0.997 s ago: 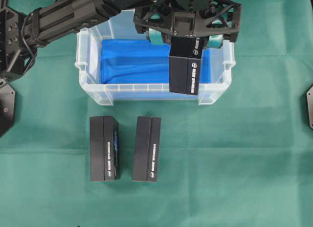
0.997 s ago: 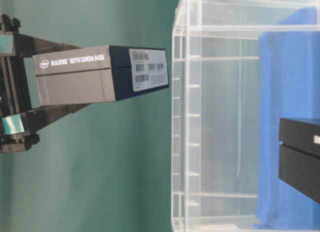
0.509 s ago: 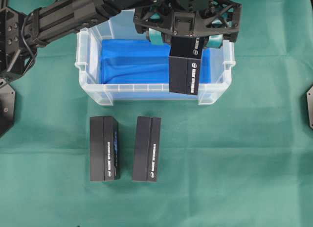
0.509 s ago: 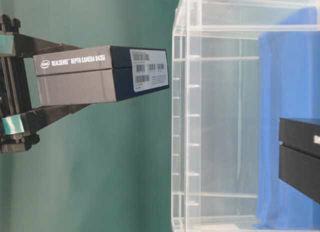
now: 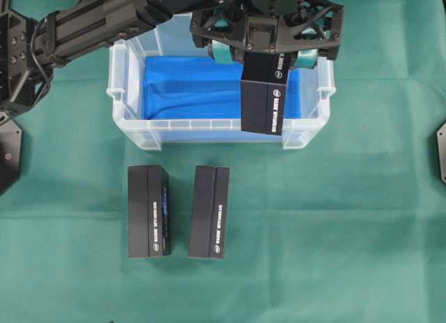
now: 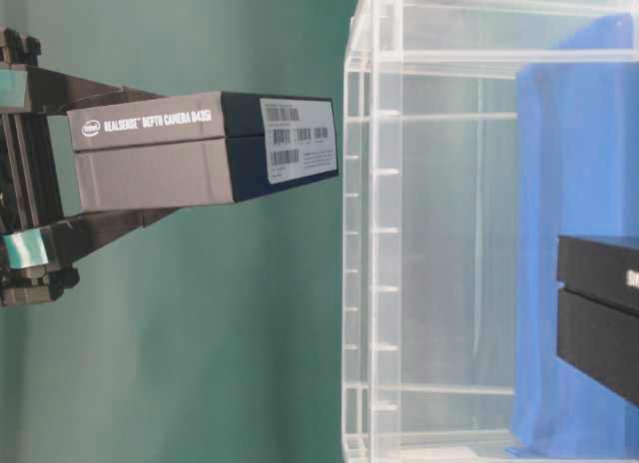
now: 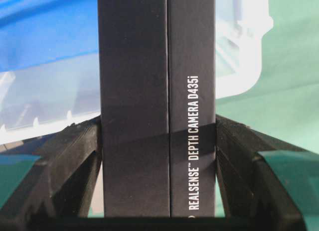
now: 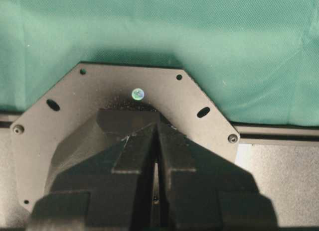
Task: Take the box out of the case with the left arm.
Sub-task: 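Carry the box forward and lower it right of the other boxes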
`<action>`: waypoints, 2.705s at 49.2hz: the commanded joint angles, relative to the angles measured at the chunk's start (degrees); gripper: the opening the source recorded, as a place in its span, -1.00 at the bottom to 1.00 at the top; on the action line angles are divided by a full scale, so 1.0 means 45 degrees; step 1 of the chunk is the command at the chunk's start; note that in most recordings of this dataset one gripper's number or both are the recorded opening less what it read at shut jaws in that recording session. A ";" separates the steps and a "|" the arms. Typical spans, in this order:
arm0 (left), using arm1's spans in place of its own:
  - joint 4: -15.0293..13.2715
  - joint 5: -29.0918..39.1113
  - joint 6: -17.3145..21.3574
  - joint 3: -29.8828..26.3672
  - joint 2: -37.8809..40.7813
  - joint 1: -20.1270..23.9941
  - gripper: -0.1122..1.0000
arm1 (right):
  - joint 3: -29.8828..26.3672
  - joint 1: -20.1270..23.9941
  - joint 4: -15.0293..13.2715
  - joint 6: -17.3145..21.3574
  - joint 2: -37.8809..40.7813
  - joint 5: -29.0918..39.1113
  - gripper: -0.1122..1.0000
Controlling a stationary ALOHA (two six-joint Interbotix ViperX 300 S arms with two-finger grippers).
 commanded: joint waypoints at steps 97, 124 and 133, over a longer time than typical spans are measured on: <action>0.1152 -0.0820 -0.5156 0.2266 -0.1270 -0.4160 0.28 | -0.0332 -0.0020 0.0039 0.0020 0.0059 0.0020 -0.78; 0.1152 -0.7520 -0.7344 1.0488 -0.3535 -0.4648 0.28 | -0.0332 0.0000 0.0039 0.0020 0.0059 0.0020 -0.78; 0.1133 -0.8711 -0.7402 1.1602 -0.3437 -0.4668 0.28 | -0.0332 0.0000 0.0039 0.0020 0.0059 0.0020 -0.78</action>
